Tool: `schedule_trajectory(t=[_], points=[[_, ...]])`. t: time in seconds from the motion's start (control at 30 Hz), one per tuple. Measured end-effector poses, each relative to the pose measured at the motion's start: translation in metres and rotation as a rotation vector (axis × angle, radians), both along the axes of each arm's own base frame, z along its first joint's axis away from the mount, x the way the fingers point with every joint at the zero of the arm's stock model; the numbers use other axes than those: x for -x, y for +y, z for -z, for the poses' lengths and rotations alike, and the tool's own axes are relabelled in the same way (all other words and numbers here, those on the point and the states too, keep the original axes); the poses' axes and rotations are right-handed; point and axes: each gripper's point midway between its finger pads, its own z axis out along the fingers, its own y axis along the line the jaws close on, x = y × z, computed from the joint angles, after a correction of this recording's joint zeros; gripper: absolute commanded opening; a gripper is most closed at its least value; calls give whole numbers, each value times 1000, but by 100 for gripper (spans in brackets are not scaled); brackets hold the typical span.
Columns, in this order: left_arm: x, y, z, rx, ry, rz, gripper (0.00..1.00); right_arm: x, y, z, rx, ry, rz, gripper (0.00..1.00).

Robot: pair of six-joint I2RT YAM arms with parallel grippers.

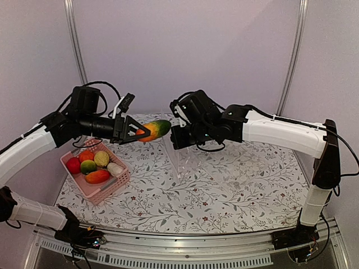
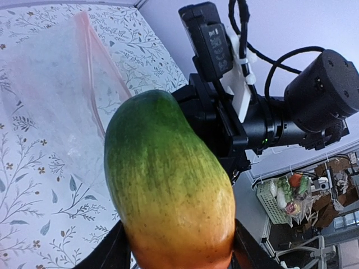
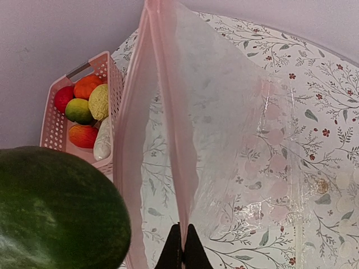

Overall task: Place the food in the zip-top bag and seal the zipper
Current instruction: Place the fake fruit in the zipper food storage bag.

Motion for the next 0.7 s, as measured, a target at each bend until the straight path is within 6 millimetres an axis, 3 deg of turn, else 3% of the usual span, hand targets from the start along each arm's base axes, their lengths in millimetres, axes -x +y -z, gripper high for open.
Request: schedule_trajectory(t=[0.4,0.7], points=[[-15,1,24,-66,75,-70,37,0,0,0,0,0,0,0],[-21,4,26,-93,109,-118,37,0,0,0,1,-5,2,0]])
